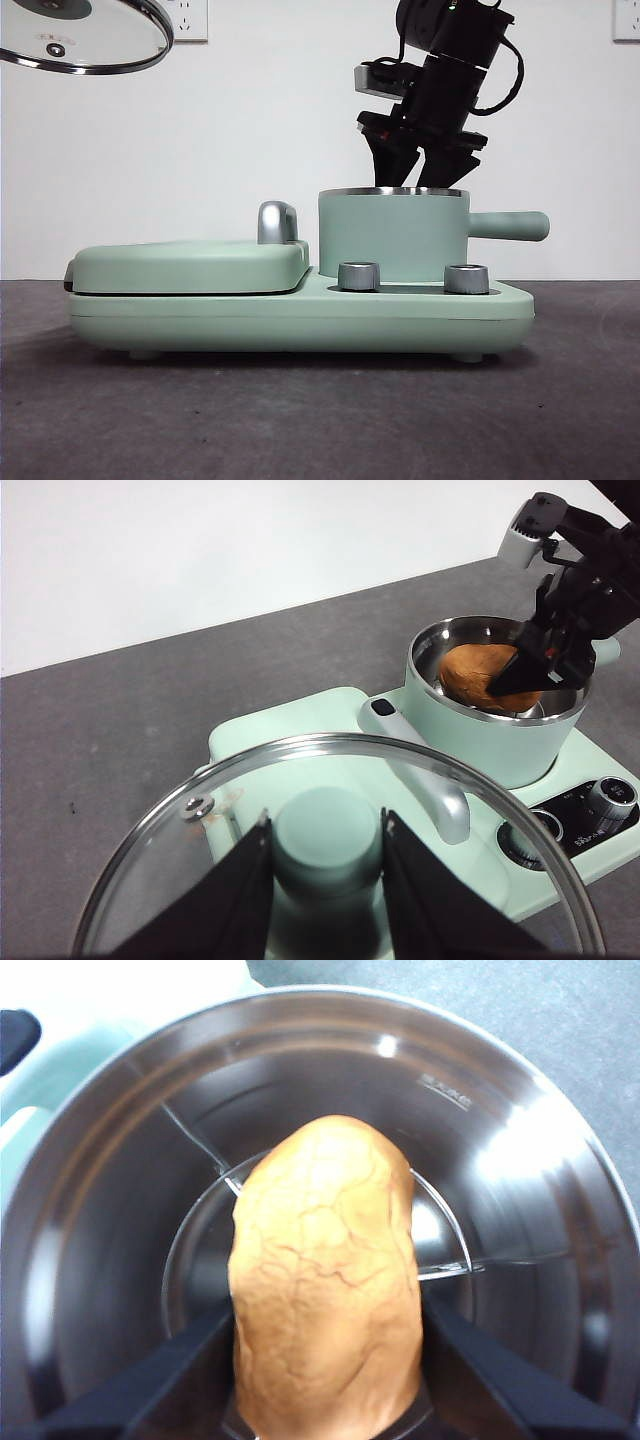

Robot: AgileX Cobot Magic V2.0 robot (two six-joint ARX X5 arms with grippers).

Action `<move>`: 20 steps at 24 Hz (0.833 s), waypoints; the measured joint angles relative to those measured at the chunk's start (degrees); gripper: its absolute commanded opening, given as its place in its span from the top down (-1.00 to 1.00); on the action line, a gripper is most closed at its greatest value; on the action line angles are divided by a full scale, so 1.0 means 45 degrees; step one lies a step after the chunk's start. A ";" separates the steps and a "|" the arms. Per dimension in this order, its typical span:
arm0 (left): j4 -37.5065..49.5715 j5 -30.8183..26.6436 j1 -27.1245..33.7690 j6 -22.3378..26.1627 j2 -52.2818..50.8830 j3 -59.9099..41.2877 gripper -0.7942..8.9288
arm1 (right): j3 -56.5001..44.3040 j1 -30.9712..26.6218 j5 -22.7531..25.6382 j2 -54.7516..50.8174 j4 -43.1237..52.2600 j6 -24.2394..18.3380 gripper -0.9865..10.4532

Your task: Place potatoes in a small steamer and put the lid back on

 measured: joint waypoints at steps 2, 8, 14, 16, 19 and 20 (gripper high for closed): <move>-0.0019 0.0000 0.0000 0.0000 0.0000 0.0000 0.81 | 0.0000 0.0000 -0.0015 0.0000 0.0000 0.0000 0.34; -0.0068 0.0000 0.0000 0.0000 0.0000 0.0000 0.81 | 0.0000 0.0000 -0.0141 -0.1307 -0.0204 0.0131 0.34; -0.0083 0.0000 0.0000 0.0000 0.0000 0.0000 0.81 | 0.0165 0.0005 -0.0767 -0.3366 -0.1229 0.0481 0.32; -0.0087 0.0000 0.0000 0.0000 0.0000 0.0000 0.81 | 0.0049 0.0005 -0.0763 -0.3886 -0.1428 0.0481 0.32; -0.0083 0.0000 0.0000 0.0000 0.0000 0.0000 0.81 | -0.0772 0.0010 -0.0675 -0.5362 -0.0840 0.0481 0.32; -0.0087 0.0000 0.0000 0.0000 0.0000 0.0000 0.81 | -0.1195 0.0010 -0.0670 -0.5921 -0.0452 0.0486 0.32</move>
